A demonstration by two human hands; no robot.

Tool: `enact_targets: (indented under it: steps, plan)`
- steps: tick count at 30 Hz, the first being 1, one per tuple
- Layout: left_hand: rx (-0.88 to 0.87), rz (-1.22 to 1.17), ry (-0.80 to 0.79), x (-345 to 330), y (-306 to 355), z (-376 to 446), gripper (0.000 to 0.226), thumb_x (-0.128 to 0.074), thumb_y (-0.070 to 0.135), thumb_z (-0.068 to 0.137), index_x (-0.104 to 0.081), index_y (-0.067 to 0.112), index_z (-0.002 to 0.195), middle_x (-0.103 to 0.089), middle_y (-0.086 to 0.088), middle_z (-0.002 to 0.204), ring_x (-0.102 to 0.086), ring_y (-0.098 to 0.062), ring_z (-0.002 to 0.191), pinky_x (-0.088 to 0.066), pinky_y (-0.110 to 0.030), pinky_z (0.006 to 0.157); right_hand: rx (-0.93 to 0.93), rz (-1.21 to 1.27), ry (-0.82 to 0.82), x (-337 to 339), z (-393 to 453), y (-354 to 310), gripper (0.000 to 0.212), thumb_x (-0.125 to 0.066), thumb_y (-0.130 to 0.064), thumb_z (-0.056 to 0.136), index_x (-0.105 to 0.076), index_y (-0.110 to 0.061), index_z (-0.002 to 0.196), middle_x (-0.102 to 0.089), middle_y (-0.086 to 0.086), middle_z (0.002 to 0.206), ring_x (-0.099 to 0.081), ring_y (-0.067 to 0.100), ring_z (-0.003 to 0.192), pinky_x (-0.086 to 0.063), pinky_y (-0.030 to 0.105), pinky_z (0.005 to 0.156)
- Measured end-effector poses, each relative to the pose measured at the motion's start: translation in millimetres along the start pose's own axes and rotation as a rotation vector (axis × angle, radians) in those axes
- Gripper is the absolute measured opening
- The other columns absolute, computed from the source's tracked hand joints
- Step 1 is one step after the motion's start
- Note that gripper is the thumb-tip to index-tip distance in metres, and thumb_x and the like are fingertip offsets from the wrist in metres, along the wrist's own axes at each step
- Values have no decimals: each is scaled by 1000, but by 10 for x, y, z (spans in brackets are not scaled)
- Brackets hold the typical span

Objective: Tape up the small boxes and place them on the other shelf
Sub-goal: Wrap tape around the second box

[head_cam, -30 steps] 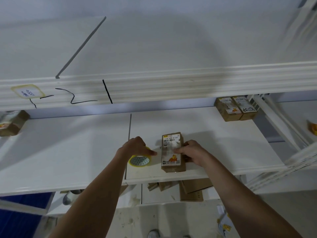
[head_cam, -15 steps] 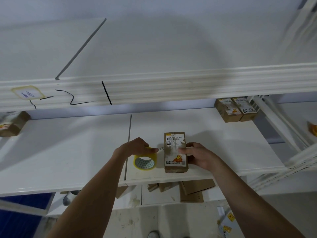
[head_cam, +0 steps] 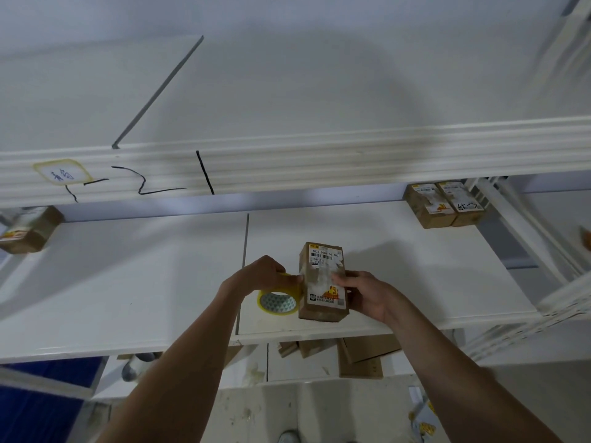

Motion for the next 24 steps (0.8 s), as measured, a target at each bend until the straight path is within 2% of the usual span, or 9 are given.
enact_targets:
  steps: [3, 5, 7, 10, 12, 14, 17, 21, 24]
  plan:
    - [-17, 13, -2, -5, 39, -15, 64, -71, 75, 69, -70, 11, 76, -66, -3, 73, -64, -16, 70, -51, -31, 69, -34, 35, -20, 14, 31, 55, 35, -59, -11, 97, -59, 7, 127, -70, 23, 118, -69, 34, 108, -57, 42, 88]
    - [-36, 7, 11, 10, 62, -34, 62, -72, 74, 70, -66, 13, 69, -60, 1, 63, -57, -15, 63, -45, -30, 63, -60, 58, -19, 32, 67, 87, 37, -57, -13, 98, -57, 8, 129, -67, 25, 123, -66, 36, 114, -55, 45, 92]
    - [-40, 50, 21, 34, 77, -48, 60, -73, 73, 70, -67, 13, 68, -60, 2, 64, -58, -15, 64, -45, -30, 63, -80, 39, 7, 51, 110, 106, 39, -58, -17, 100, -58, 7, 130, -64, 26, 127, -63, 37, 118, -54, 49, 96]
    - [-37, 239, 13, -9, 143, -77, 59, -75, 73, 67, -71, 15, 75, -68, -1, 77, -66, -16, 75, -51, -28, 67, -106, -146, 67, 9, 122, 79, 49, -70, -37, 90, -64, 0, 122, -72, 18, 117, -69, 32, 110, -56, 48, 95]
    - [-31, 241, 60, -34, 218, -76, 59, -74, 72, 69, -68, 13, 70, -65, -1, 71, -62, -15, 67, -48, -27, 63, -99, -298, 93, -60, 131, 57, 60, -79, -47, 78, -65, -7, 119, -76, 11, 108, -72, 26, 103, -57, 45, 94]
    - [-44, 239, 108, -39, 299, -60, 53, -74, 65, 74, -64, 14, 65, -62, -1, 67, -60, -15, 65, -46, -26, 60, -73, -395, 139, -111, 140, 39, 57, -83, -47, 73, -66, -13, 115, -77, 6, 102, -74, 22, 96, -59, 40, 89]
    - [-71, 316, 130, -44, 383, -60, 34, -73, 47, 82, -64, 18, 67, -60, 2, 67, -66, -20, 76, -50, -27, 63, -31, -460, 183, -159, 172, 16, 47, -89, -38, 71, -68, -18, 108, -77, 3, 99, -74, 20, 91, -60, 37, 83]
    - [-70, 276, 147, -26, 386, -62, 36, -71, 52, 84, -70, 16, 78, -62, 2, 73, -65, -19, 77, -54, -30, 69, -19, -431, 219, -110, 190, 30, 54, -92, -34, 66, -68, -13, 110, -78, 6, 97, -75, 22, 90, -61, 39, 82]
    - [-70, 124, 77, 53, 311, -83, 39, -67, 52, 89, -69, 15, 76, -59, 2, 71, -61, -16, 74, -46, -25, 66, -33, -417, 259, 15, 189, 58, 59, -91, -34, 67, -66, -10, 114, -78, 9, 96, -76, 23, 87, -62, 39, 77]
Point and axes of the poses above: each hand's wrist, its own z-axis towards the middle knuckle, its own x-axis out of the back of the hand, y = z × x, the point moved 5 cm from there along z, towards the middle knuckle
